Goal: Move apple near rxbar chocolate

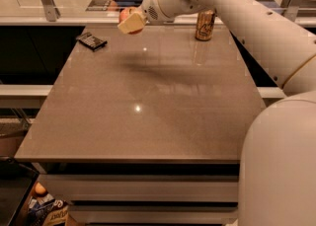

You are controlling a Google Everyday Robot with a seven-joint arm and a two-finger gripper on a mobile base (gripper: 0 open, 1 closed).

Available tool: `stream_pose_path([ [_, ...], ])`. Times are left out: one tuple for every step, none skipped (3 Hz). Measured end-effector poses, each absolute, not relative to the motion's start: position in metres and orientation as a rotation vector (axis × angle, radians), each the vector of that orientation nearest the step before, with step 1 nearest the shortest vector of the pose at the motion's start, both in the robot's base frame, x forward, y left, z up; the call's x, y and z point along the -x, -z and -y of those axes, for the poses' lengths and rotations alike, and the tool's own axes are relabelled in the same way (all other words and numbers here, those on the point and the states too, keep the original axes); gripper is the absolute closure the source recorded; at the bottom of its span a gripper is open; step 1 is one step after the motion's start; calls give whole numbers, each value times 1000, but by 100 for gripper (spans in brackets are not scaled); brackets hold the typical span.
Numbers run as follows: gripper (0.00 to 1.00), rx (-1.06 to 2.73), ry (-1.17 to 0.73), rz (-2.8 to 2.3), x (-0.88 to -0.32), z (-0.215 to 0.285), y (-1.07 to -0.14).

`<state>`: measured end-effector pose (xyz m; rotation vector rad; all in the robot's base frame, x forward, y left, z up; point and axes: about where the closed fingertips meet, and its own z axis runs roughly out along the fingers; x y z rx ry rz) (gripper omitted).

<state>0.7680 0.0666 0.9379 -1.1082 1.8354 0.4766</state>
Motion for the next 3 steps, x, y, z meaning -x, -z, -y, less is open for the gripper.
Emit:
stream_pose_path([
  [100,1148,-466,-1854,-773,-81,-931],
  [100,1210,-485,-1885,-782,-107,-912],
  [100,1249,-498,-1912,-785,-124,-897],
])
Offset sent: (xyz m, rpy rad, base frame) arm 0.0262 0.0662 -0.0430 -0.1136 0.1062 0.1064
